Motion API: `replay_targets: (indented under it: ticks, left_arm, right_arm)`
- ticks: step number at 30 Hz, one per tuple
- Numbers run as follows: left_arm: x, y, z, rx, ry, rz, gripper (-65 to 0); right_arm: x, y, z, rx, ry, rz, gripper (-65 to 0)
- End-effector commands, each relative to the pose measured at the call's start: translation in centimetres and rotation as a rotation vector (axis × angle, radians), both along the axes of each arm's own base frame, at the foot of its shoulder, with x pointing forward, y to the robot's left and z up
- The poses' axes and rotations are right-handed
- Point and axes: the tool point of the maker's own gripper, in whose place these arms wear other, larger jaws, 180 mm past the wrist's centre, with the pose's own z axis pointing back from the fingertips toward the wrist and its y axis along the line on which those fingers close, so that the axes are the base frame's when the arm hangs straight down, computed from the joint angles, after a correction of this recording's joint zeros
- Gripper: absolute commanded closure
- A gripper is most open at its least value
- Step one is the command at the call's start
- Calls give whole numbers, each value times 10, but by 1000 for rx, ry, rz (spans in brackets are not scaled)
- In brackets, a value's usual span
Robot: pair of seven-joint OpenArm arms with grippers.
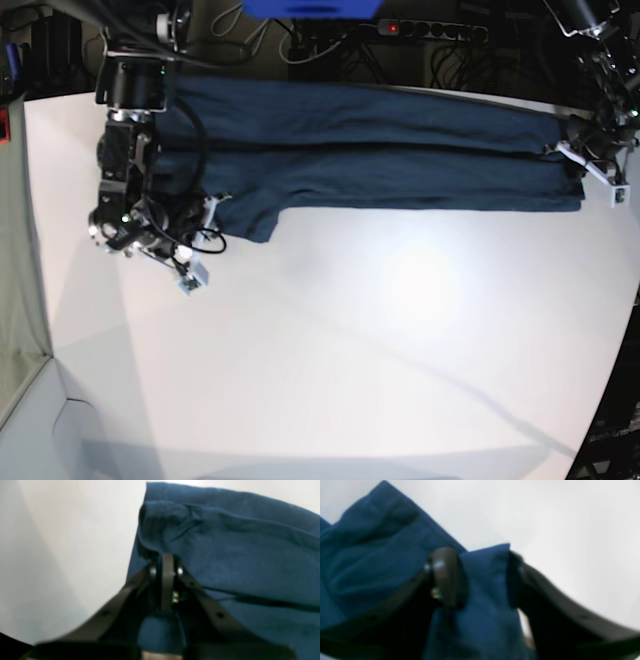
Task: Layout the t-shirt on the table in an organized manner, then fold the t-shirt properly
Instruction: 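Tuck the loose sleeve end under the strip with the right gripper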
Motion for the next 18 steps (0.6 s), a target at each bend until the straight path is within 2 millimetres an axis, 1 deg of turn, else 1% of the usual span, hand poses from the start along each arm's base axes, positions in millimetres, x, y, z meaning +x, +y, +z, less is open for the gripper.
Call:
replay_targets:
  ticks: [1, 3, 4, 5, 7, 12, 14, 18]
  left_arm:
    - [-14, 3, -8, 20, 83, -10, -2]
    - [-14, 3, -8, 20, 83, -10, -2]
    - [-13, 3, -8, 20, 81, -10, -2]
    - [-13, 3, -8, 20, 81, -10, -2]
    - [-12, 3, -7, 20, 80, -10, -2]
    - [-13, 3, -8, 19, 81, -11, -2]
    - [-12, 3, -7, 20, 80, -12, -2]
    - [-12, 3, -8, 18, 80, -11, -2]
  right_arm:
    - [3, -10, 4, -37, -2, -6, -133]
    - [2, -12, 4, -43, 2, -7, -16]
    - [2, -12, 5, -44, -1, -7, 0]
    - [4, -13, 10, -50, -18, -7, 0]
    - [0, -18, 18, -74, -43, -7, 0]
    - [-8, -25, 54, -150, -113, -10, 0]
    - [-16, -22, 62, -163, -124, -12, 0]
    - [-39, -25, 78, -213, -136, -20, 0]
